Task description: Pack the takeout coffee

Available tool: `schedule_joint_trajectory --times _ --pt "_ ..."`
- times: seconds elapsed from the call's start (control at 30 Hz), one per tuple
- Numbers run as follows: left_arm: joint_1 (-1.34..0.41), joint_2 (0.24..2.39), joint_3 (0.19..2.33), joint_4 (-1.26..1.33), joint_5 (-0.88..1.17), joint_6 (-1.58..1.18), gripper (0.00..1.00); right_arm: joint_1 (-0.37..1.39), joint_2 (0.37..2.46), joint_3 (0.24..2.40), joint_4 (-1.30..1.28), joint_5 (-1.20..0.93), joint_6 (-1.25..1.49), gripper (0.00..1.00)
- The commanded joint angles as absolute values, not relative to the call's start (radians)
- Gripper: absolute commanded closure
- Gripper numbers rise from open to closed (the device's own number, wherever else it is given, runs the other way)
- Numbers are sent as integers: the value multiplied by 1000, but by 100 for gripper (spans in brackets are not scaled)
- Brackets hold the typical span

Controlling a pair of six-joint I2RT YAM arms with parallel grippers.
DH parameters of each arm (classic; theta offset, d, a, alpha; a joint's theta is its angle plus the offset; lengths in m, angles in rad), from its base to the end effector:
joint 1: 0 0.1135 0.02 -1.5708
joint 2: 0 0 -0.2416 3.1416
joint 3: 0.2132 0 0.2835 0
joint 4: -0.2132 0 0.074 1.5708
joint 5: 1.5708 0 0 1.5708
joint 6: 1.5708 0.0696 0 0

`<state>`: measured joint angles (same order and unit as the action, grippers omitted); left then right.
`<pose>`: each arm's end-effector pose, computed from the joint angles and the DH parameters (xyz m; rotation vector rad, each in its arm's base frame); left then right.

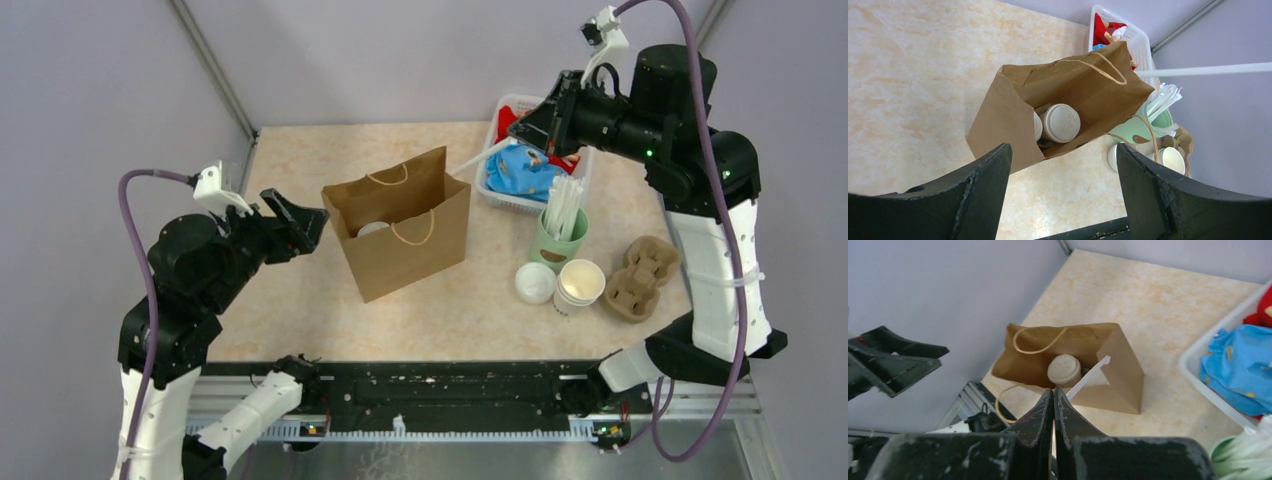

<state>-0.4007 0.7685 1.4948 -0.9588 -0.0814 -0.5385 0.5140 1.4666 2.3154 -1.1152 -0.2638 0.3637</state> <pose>0.1432 -0.0545 0.4773 -0.1860 1.8333 -0.5923 0.2255 0.1482 0.5642 -0.3355 1.8853 0.8470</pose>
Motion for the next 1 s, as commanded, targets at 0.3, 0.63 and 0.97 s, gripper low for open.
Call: schedule_joint_trajectory --times 0.3,0.63,0.97 --pt "-400 773 1512 -921 -93 -546 18 543 1441 2300 -897 -452 453 100" --pt "-400 775 1506 -917 -93 -553 18 651 1502 2337 -918 -418 424 100" --pt "-400 768 1506 -931 -100 -564 18 669 1513 2337 -860 -451 449 100"
